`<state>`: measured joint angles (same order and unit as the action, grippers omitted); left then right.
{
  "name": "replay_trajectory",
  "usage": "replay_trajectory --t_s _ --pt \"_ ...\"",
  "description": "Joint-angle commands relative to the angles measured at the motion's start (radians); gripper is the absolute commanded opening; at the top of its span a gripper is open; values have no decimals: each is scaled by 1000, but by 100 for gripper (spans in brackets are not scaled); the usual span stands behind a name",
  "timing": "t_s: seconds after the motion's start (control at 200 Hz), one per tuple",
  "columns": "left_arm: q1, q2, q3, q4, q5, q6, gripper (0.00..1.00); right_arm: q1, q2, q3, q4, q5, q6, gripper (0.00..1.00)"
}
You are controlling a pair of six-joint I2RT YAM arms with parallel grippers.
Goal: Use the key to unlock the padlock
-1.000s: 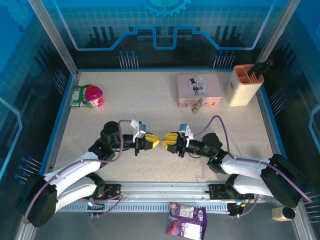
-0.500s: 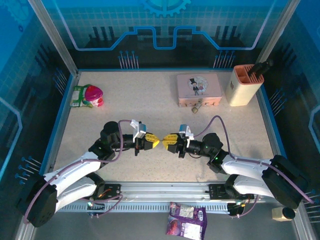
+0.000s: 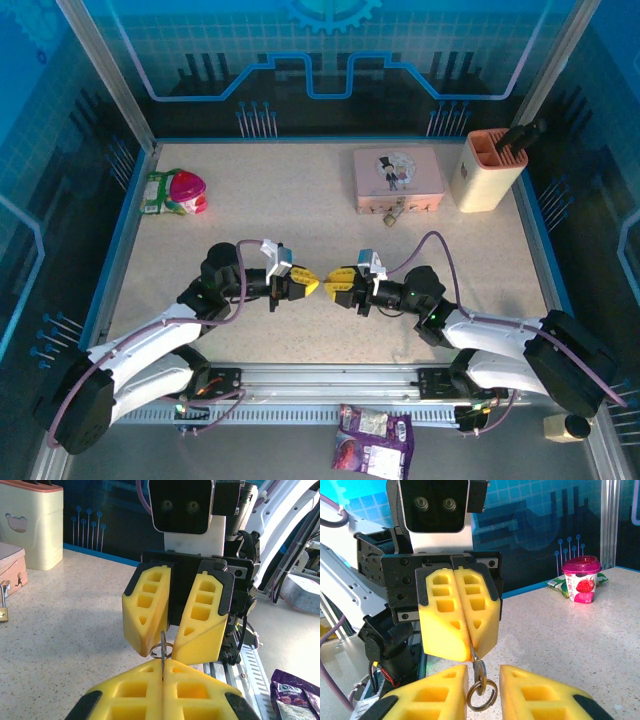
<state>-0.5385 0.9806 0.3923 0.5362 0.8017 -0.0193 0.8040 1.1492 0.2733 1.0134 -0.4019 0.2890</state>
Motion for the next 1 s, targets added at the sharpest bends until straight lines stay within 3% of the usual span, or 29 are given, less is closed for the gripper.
replay_trajectory --t_s 0.0,0.665,0.745,0.846,0.996 --pt "0 -2 36 28 26 7 0 -2 -14 7 1 -13 -16 22" --pt "-3 20 46 23 9 12 0 -2 -46 21 -36 -24 -10 0" --pt "-3 18 46 23 -3 10 5 -4 -53 21 -49 -24 -7 0" --pt "-3 17 57 12 -59 -36 21 -9 -77 28 -114 7 3 0" --pt "-2 0 94 -79 -229 -122 27 -52 -183 78 -408 144 12 0"
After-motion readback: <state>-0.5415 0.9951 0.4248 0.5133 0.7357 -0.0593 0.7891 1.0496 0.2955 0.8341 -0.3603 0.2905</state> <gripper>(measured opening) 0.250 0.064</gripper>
